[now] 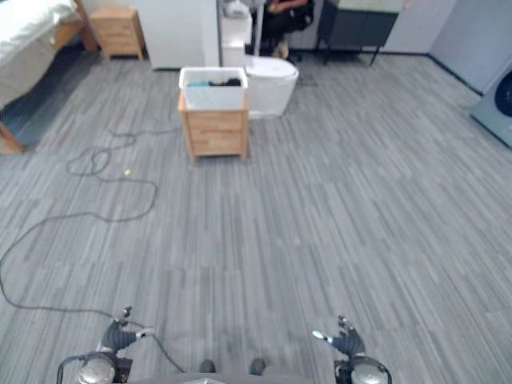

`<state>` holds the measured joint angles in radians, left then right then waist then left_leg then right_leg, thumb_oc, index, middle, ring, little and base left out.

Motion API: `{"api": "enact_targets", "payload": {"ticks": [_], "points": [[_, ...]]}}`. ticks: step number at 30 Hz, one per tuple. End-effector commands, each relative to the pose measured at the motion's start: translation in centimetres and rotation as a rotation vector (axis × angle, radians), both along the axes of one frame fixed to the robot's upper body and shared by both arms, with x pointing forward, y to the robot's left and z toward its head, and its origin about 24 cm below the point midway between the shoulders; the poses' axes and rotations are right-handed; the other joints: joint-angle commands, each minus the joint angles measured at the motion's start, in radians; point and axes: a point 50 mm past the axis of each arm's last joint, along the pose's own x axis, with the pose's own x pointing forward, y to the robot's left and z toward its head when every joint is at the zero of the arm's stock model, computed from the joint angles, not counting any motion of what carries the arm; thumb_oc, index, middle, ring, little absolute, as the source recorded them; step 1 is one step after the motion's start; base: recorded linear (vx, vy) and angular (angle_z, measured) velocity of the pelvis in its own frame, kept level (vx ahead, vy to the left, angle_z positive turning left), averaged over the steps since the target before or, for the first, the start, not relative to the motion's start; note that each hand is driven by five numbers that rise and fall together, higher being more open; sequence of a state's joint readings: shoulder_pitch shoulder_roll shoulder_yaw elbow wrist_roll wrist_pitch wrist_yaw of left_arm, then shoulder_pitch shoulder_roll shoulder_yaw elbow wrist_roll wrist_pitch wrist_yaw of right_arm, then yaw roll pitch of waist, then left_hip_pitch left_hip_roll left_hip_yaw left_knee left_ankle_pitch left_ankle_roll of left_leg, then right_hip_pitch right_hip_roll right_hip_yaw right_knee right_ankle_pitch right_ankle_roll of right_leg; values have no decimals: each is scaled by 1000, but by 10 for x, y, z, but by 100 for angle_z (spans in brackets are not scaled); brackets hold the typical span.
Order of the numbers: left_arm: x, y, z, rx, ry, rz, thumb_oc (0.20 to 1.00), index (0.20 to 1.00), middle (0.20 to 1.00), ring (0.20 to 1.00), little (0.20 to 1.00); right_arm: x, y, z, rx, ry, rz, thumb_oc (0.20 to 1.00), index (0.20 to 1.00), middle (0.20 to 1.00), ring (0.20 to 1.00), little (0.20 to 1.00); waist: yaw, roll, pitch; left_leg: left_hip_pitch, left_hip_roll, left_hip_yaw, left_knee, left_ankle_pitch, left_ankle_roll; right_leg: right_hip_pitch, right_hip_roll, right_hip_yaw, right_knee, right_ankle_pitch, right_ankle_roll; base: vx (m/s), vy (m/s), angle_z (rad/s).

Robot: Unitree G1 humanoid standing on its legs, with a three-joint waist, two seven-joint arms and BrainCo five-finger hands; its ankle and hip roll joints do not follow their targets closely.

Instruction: Grab the laundry basket,head to the washer,open it,put in the laundry and shut it.

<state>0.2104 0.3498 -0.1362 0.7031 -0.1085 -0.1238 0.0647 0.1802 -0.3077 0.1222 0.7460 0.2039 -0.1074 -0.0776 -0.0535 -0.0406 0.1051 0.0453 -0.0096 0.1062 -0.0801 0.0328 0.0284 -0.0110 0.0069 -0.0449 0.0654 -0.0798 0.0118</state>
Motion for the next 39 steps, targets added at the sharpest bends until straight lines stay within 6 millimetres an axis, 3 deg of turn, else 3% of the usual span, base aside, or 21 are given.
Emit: {"api": "enact_targets", "payload": {"ticks": [1, 12, 20, 24, 28, 33, 38, 39], "points": [[18, 12, 17, -35, -146, 106, 1000, 1000, 1000, 1000, 1000, 28, -1, 18, 13, -129, 29, 1000, 1000, 1000, 1000, 1000, -2, -27, 16, 65, -7, -24, -4, -92, -31, 66, -64, 18, -90, 51, 102, 0, 0, 0], [13, 17, 16, -43, -131, 133, 1000, 1000, 1000, 1000, 1000, 31, 2, 18, 13, -127, 44, 1000, 1000, 1000, 1000, 1000, 15, -38, 29, 60, -12, -30, 15, -109, -23, 68, -72, 5, -70, 41, 107, 25, 29, 1], [28, 21, 26, -27, -185, 133, 1000, 1000, 1000, 1000, 1000, 47, 7, 25, 29, -183, 25, 1000, 1000, 1000, 1000, 1000, 32, -53, 59, -4, -29, -26, 127, -161, -1, 23, -90, 16, 5, 30, 122, 20, 72, -3], [35, 23, 32, -26, -221, 142, 1000, 1000, 1000, 1000, 1000, 54, 12, 28, 39, -209, 30, 1000, 1000, 1000, 1000, 1000, 41, -60, 81, -32, -42, -32, 187, -192, 15, -18, -98, 25, 86, 34, 141, 32, 97, -17], [46, 19, 37, -22, -249, 105, 1000, 1000, 1000, 1000, 1000, 66, 22, 33, 50, -244, 70, 1000, 1000, 1000, 1000, 1000, 33, -50, 114, -13, -45, -40, 198, -219, 32, -145, -81, 5, 291, 67, 160, 99, 121, -3], [46, 11, 33, -51, -242, 103, 1000, 1000, 1000, 1000, 1000, 73, 25, 38, 24, -261, 122, 1000, 1000, 1000, 1000, 1000, 20, -39, 124, 85, -66, -52, 154, -254, 33, -226, -89, -107, 132, 96, 132, 231, -1, 4], [48, 4, 31, -65, -243, 83, 1000, 1000, 1000, 1000, 1000, 68, 23, 36, 11, -250, 129, 1000, 1000, 1000, 1000, 1000, 2, -38, 122, 131, -76, -87, 160, -287, 21, -226, -92, -118, 49, 116, 138, 225, -98, 24], [47, 2, 30, -66, -237, 68, 1000, 1000, 1000, 1000, 1000, 66, 22, 35, 10, -243, 129, 1000, 1000, 1000, 1000, 1000, 0, -40, 110, 140, -77, -91, 160, -293, 16, -211, -88, -106, 34, 120, 125, 270, -148, 70]]}}
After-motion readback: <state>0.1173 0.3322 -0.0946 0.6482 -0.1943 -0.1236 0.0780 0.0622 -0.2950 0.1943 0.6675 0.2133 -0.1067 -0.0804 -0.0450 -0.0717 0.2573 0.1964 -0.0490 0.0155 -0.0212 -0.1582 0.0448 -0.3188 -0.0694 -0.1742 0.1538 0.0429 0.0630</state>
